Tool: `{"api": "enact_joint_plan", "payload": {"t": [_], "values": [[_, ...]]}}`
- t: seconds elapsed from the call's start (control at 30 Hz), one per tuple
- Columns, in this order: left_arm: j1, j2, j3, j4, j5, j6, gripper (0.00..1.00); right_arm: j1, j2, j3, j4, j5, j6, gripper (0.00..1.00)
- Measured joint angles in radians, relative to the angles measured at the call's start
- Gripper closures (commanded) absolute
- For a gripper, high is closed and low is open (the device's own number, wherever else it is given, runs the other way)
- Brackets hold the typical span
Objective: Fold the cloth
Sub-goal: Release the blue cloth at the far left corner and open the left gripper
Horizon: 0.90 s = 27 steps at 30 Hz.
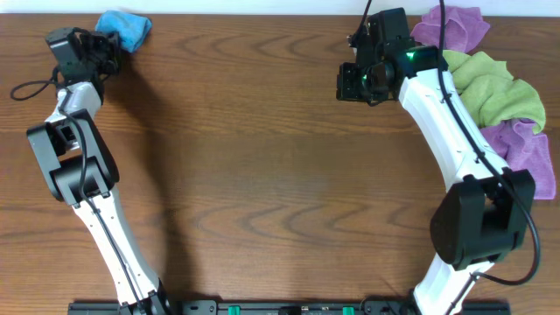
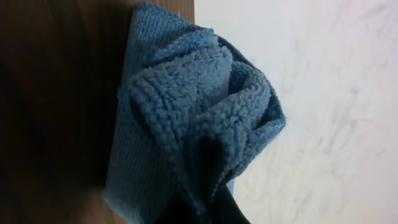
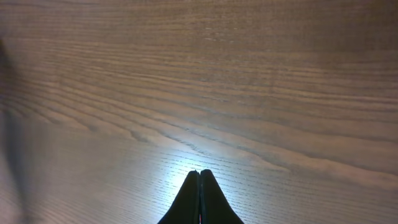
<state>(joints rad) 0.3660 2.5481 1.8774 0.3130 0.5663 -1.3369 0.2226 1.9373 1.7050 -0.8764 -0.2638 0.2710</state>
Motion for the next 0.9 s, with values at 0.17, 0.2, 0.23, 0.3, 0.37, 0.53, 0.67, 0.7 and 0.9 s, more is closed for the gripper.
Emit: {"api": "enact_joint_plan", "payload": {"t": [0.17, 0.2, 0.23, 0.3, 0.37, 0.53, 0.67, 0.7, 0.9], "values": [[-0.003, 0.000, 0.000, 0.000, 0.039, -0.014, 0.94, 0.000, 0.000, 0.000, 0.000, 0.000, 0.000, 0.98], [-0.005, 0.000, 0.000, -0.001, 0.045, -0.019, 0.94, 0.000, 0.000, 0.000, 0.000, 0.000, 0.000, 0.98], [-0.007, 0.000, 0.000, -0.002, 0.051, -0.023, 0.94, 0.000, 0.000, 0.000, 0.001, 0.000, 0.000, 0.98], [-0.011, 0.000, 0.000, -0.002, 0.058, -0.025, 0.94, 0.000, 0.000, 0.000, 0.002, 0.000, 0.000, 0.99], [-0.016, 0.000, 0.000, -0.005, 0.060, -0.027, 0.94, 0.000, 0.000, 0.000, 0.002, 0.000, 0.000, 0.98], [-0.023, 0.000, 0.000, -0.019, 0.064, -0.024, 0.64, 0.000, 0.000, 0.000, 0.002, 0.000, 0.000, 0.94], [-0.023, 0.000, 0.000, -0.020, 0.086, -0.032, 0.05, 0.000, 0.000, 0.000, 0.002, -0.001, 0.010, 0.67], [-0.023, 0.000, 0.000, -0.020, 0.090, -0.035, 0.05, 0.000, 0.000, 0.000, 0.003, 0.000, 0.010, 0.62], [-0.021, 0.000, 0.000, -0.028, 0.119, -0.070, 0.05, 0.000, 0.000, 0.000, 0.005, -0.001, 0.010, 0.48]]}}
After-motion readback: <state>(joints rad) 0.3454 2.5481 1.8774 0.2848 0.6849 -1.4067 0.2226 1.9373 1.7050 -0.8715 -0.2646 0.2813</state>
